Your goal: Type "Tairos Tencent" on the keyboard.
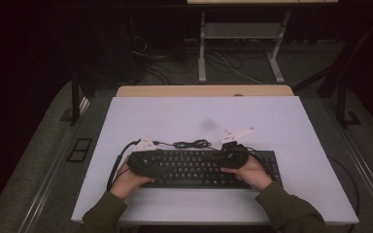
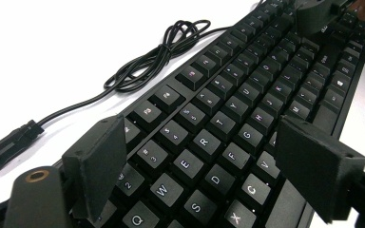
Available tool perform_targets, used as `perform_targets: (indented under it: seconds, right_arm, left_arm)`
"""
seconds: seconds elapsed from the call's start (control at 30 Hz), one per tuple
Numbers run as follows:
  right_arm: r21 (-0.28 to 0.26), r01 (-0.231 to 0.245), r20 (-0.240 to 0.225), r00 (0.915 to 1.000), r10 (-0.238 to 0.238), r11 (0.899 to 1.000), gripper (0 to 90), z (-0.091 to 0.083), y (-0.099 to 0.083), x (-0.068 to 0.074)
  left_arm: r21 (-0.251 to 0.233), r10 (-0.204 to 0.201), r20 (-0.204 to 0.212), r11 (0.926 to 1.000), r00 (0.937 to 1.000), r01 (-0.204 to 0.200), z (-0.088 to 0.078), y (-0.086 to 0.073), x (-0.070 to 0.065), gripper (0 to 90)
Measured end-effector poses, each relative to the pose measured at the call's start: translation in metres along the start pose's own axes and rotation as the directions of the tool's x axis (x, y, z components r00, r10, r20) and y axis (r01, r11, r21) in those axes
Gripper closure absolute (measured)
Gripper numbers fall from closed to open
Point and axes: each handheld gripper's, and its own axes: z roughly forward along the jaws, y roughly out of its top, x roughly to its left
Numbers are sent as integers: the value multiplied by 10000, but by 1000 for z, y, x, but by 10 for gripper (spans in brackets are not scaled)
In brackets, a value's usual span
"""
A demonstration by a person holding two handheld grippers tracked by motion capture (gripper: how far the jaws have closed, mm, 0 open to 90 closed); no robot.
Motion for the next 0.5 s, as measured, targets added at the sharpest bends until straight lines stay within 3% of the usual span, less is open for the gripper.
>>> perform_targets:
  seconds: [0.5]
  right_arm:
    - [461, 252, -412, 9989, -233, 9986, 891, 21, 0, 14]
  left_arm:
    - [-9, 54, -10, 10000, 10000, -54, 0, 0, 0, 172]
